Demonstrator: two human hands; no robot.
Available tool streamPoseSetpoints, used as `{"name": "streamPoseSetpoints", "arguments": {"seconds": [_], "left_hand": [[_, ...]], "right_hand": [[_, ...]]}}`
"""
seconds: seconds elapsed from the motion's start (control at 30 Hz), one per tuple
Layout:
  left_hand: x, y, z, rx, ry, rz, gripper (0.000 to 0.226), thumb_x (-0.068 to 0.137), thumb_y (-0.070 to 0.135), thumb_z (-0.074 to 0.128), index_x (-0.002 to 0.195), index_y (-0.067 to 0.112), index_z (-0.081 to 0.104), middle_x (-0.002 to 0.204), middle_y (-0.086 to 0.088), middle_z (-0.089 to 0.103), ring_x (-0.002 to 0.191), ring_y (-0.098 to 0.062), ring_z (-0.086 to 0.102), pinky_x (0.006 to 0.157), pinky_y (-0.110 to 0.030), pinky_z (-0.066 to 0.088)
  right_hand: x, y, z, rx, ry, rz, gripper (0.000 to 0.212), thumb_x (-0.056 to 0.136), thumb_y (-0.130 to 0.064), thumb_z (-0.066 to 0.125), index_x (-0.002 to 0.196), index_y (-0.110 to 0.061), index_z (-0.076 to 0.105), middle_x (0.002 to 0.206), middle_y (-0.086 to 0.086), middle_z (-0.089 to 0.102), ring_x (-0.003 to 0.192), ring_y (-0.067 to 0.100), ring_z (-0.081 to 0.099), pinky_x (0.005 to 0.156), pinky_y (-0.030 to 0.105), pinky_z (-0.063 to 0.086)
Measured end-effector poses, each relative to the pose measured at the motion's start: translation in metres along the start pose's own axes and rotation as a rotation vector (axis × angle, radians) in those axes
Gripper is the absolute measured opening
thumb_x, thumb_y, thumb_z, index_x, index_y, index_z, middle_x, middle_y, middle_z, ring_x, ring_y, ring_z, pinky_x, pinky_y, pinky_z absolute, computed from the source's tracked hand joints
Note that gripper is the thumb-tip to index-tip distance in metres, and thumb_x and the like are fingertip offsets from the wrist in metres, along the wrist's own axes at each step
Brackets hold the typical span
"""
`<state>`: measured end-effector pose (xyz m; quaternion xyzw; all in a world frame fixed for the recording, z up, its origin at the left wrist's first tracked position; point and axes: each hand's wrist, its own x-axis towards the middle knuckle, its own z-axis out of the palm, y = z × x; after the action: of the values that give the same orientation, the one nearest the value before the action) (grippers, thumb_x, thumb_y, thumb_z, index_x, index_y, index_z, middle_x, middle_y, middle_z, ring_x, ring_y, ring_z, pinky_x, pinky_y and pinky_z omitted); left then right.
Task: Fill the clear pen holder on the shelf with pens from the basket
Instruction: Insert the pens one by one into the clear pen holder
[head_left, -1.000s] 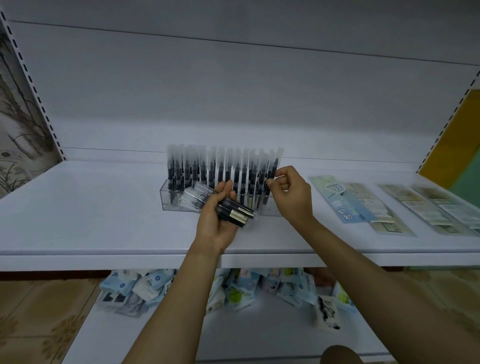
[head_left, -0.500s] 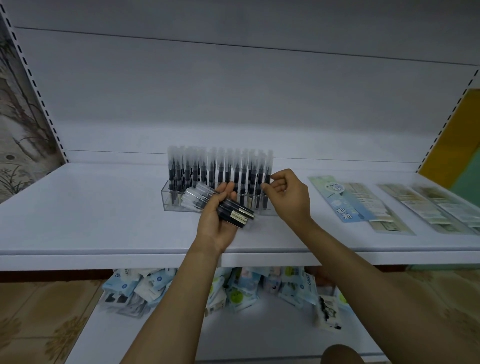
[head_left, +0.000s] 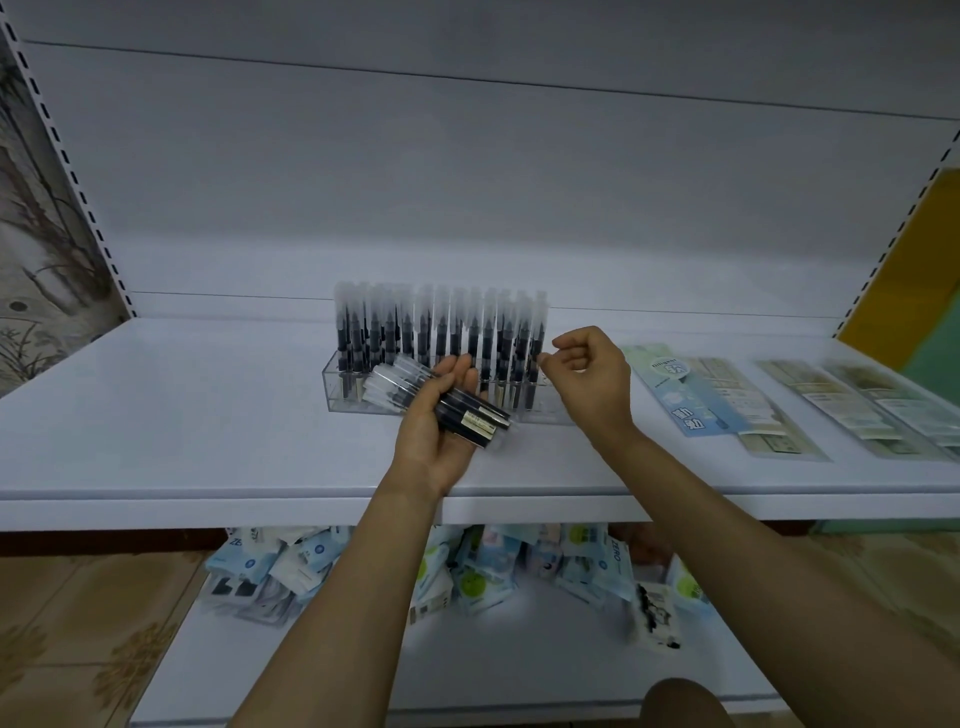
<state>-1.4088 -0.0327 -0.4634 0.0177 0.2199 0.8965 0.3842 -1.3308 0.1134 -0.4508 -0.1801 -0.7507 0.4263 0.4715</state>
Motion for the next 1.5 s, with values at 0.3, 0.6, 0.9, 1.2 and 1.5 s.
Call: {"name": "streamPoseSetpoints", "arguments": {"seconds": [0.3, 0.6, 0.9, 1.2, 1.5], "left_hand": [[0.005, -0.002, -0.004, 0.047, -0.088, -0.017, 0.017, 0.097, 0.022, 0.051, 0.103, 0.013, 0.064, 0.112, -0.005, 0.067, 0.097, -0.019, 0.068, 0.076, -0.035, 0.058], [0.012, -0.001, -0.011, 0.06, -0.052, 0.004, 0.022, 0.097, 0.027, 0.049, 0.104, 0.011, 0.063, 0.105, -0.003, 0.069, 0.092, -0.015, 0.067, 0.067, -0.027, 0.059], [0.013, -0.004, -0.013, 0.122, -0.052, 0.043, 0.024, 0.093, 0.03, 0.053, 0.088, 0.009, 0.065, 0.082, -0.004, 0.071, 0.082, -0.018, 0.068, 0.085, -0.038, 0.056], [0.022, -0.005, -0.02, 0.107, -0.081, 0.037, 0.047, 0.075, 0.041, 0.064, 0.105, 0.005, 0.064, 0.12, -0.017, 0.062, 0.117, -0.031, 0.057, 0.108, -0.05, 0.039], [0.026, -0.003, -0.024, 0.049, -0.099, -0.044, 0.028, 0.076, 0.026, 0.069, 0.098, 0.009, 0.065, 0.104, -0.007, 0.064, 0.108, -0.019, 0.058, 0.11, -0.04, 0.038]], "right_hand": [[-0.026, -0.046, 0.021, -0.163, -0.248, -0.226, 0.013, 0.079, -0.024, 0.073, 0.082, -0.026, 0.061, 0.077, -0.012, 0.06, 0.072, 0.006, 0.056, 0.065, 0.025, 0.05], [-0.04, -0.046, 0.033, -0.576, -0.491, -0.26, 0.03, 0.086, -0.034, 0.066, 0.114, -0.024, 0.065, 0.113, -0.004, 0.057, 0.105, 0.014, 0.052, 0.084, 0.029, 0.045], [-0.032, -0.055, 0.03, -0.454, -0.529, -0.106, 0.024, 0.083, -0.014, 0.07, 0.107, -0.016, 0.071, 0.102, 0.004, 0.066, 0.085, 0.013, 0.056, 0.084, 0.033, 0.05], [-0.035, -0.063, 0.034, -0.671, -0.481, -0.221, 0.023, 0.094, -0.012, 0.053, 0.113, -0.014, 0.065, 0.112, 0.005, 0.063, 0.1, 0.022, 0.058, 0.083, 0.033, 0.047], [-0.03, -0.064, 0.029, -0.368, -0.327, -0.092, 0.026, 0.09, -0.008, 0.058, 0.115, -0.013, 0.063, 0.1, 0.001, 0.06, 0.086, 0.011, 0.054, 0.082, 0.029, 0.049]]}}
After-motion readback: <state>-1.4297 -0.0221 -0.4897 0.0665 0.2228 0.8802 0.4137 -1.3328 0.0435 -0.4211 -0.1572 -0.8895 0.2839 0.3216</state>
